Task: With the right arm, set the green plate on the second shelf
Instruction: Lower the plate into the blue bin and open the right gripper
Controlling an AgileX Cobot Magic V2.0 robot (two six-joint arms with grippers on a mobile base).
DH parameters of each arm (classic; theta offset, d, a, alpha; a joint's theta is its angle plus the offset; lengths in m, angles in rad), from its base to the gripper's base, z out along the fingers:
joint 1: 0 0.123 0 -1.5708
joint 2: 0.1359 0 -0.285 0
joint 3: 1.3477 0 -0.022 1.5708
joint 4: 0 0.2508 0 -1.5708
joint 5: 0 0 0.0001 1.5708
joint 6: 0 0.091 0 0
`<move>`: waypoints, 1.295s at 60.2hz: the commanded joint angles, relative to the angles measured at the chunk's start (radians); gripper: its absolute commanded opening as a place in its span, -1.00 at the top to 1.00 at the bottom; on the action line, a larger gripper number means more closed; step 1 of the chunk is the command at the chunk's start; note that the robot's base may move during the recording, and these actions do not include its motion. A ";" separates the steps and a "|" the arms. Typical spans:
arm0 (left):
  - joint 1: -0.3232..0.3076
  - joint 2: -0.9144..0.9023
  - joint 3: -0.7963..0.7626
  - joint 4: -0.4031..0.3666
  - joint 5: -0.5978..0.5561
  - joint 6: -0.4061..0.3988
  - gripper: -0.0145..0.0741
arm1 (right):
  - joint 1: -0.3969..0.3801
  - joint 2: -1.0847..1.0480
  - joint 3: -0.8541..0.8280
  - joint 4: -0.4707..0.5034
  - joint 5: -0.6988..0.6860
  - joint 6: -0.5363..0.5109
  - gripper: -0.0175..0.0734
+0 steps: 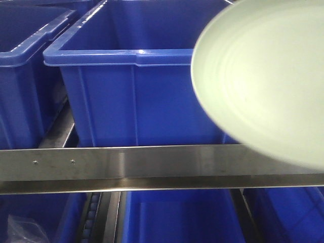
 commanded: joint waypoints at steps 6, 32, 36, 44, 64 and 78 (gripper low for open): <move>-0.005 -0.021 0.040 0.002 -0.072 0.001 0.39 | -0.005 0.131 -0.204 0.005 -0.126 0.000 0.49; -0.005 -0.021 0.040 0.002 -0.072 0.001 0.39 | 0.115 0.739 -0.769 0.005 -0.160 0.000 0.49; -0.005 -0.021 0.040 0.002 -0.072 0.001 0.39 | 0.136 0.826 -0.855 0.005 -0.153 0.000 0.49; -0.005 -0.021 0.040 0.002 -0.072 0.001 0.39 | 0.162 0.952 -0.975 0.005 -0.149 0.000 0.49; -0.005 -0.021 0.040 0.002 -0.072 0.001 0.39 | 0.167 1.033 -1.032 0.004 -0.136 -0.001 0.03; -0.005 -0.021 0.040 0.002 -0.072 0.001 0.39 | 0.166 0.964 -0.993 -0.015 -0.136 -0.009 -0.24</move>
